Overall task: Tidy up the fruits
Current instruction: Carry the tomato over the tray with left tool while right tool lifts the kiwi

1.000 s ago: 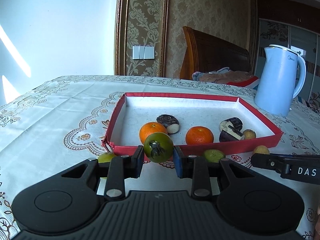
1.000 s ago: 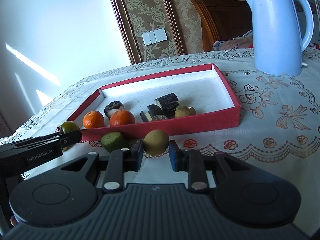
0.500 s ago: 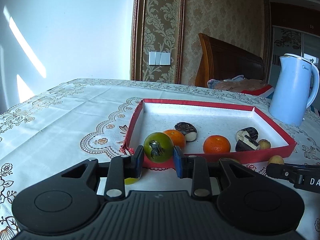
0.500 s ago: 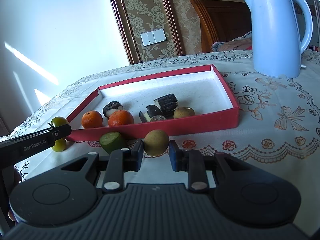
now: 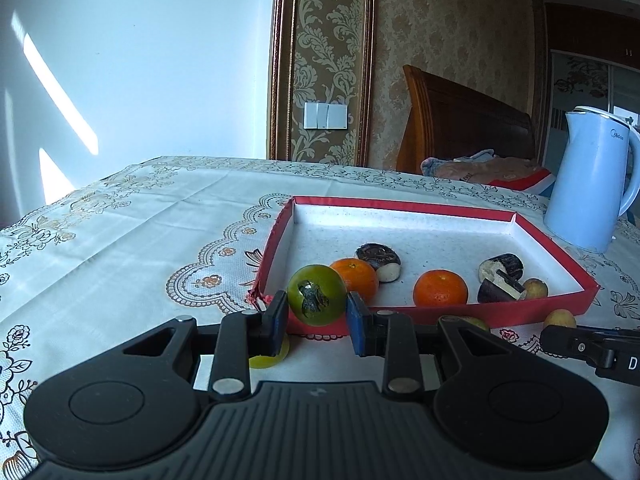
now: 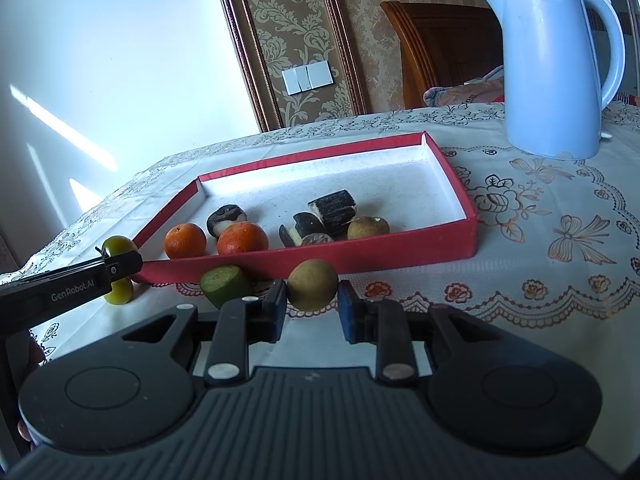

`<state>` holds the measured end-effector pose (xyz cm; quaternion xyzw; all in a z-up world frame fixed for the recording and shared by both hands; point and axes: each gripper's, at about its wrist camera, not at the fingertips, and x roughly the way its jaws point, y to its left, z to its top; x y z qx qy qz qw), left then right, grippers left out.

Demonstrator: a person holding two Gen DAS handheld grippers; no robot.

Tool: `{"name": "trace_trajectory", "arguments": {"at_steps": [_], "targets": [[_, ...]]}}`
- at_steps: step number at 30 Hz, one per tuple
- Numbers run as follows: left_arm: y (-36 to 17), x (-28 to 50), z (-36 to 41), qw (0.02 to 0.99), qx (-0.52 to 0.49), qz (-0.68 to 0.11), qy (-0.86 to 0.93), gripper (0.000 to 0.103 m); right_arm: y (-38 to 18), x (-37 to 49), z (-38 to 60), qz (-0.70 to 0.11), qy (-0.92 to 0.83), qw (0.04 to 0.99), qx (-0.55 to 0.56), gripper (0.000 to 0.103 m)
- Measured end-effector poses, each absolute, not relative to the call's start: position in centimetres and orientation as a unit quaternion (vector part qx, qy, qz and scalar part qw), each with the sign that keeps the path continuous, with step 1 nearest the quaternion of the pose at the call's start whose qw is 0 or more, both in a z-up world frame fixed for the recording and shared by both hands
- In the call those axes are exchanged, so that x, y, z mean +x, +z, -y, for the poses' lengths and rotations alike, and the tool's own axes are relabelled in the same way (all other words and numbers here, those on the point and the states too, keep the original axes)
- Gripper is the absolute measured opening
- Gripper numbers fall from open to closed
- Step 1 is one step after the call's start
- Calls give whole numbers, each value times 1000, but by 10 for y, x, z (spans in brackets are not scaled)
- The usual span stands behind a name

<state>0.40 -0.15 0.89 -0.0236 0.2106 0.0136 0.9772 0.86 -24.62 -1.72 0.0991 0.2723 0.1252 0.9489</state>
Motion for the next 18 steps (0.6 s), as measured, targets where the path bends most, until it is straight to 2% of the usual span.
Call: {"name": "trace_trajectory", "arguments": {"at_steps": [18], "targets": [[9, 6, 7, 976, -6, -216, 13, 31, -15, 7, 240, -271, 128, 951, 77, 26]]}}
